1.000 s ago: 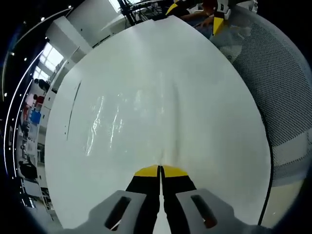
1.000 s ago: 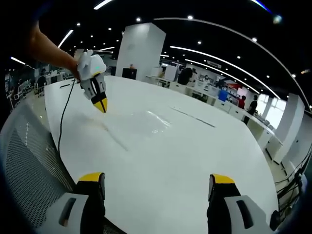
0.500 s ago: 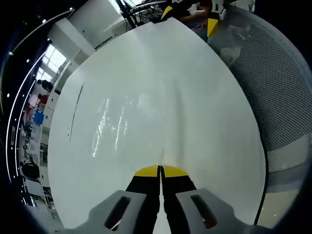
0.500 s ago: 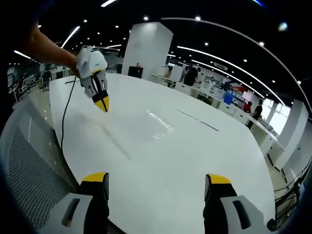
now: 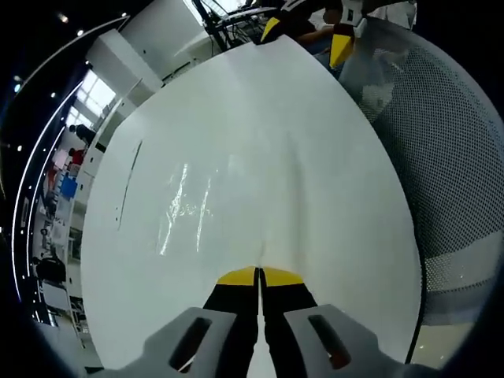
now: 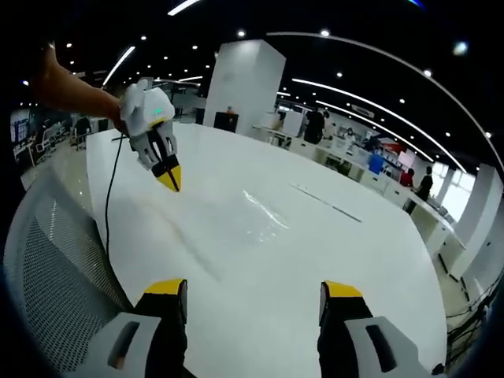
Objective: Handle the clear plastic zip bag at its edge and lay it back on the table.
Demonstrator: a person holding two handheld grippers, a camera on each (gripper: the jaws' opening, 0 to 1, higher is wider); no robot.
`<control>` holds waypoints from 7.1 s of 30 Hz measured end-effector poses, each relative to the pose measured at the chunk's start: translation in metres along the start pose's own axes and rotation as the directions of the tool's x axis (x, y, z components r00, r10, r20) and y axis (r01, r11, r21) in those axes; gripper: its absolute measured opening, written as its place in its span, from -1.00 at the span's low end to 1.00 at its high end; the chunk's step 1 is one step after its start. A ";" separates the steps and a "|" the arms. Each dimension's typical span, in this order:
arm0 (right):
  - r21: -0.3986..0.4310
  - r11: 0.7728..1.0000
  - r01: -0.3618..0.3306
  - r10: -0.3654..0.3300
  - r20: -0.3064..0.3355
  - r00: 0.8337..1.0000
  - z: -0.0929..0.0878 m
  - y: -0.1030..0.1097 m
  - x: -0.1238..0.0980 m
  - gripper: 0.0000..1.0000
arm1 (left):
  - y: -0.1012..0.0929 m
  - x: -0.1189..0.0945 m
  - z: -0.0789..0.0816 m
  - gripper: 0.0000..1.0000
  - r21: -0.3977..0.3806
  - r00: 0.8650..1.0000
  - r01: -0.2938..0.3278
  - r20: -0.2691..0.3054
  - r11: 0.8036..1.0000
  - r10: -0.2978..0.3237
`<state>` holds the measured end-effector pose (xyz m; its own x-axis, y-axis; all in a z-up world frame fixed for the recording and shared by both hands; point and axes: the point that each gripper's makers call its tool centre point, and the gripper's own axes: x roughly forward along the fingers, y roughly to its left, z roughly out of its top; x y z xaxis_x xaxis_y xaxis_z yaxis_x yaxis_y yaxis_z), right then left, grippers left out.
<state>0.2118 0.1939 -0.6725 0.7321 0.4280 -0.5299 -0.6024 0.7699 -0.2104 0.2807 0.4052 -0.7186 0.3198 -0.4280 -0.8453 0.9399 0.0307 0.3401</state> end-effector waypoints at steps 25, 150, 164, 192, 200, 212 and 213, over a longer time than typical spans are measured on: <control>-0.062 0.987 -0.151 0.153 0.037 0.988 0.029 0.035 0.011 0.04 | -0.014 -0.007 0.018 -1.00 -0.055 1.000 -0.010 0.027 0.998 0.012; -0.434 0.810 -0.394 0.412 -0.055 0.909 0.038 0.132 0.064 -1.00 | -0.074 -0.020 0.071 -1.00 -0.111 0.992 0.080 0.102 0.991 -0.069; -0.421 0.818 -0.391 0.407 -0.055 0.912 0.037 0.128 0.064 -1.00 | -0.072 -0.020 0.069 -1.00 -0.121 0.993 0.079 0.097 0.989 -0.067; -0.405 0.831 -0.380 0.395 -0.051 0.917 0.035 0.123 0.063 -1.00 | -0.068 -0.024 0.064 -1.00 -0.138 0.994 0.070 0.088 0.988 -0.058; -0.401 0.833 -0.381 0.395 -0.050 0.917 0.036 0.123 0.063 -1.00 | -0.066 -0.025 0.059 -1.00 -0.146 0.995 0.069 0.085 0.987 -0.057; -0.396 0.836 -0.380 0.394 -0.051 0.918 0.035 0.123 0.063 -1.00 | -0.065 -0.026 0.056 -1.00 -0.150 0.995 0.068 0.078 0.986 -0.056; -0.396 0.836 -0.380 0.393 -0.051 0.918 0.035 0.123 0.063 -1.00 | -0.065 -0.026 0.056 -1.00 -0.151 0.995 0.068 0.078 0.986 -0.057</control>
<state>0.1954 0.3321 -0.7030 0.4189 0.6717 -0.6111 -0.9078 0.2931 -0.3001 0.2043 0.3637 -0.6961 0.2555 -0.4979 -0.8287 0.9668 0.1376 0.2154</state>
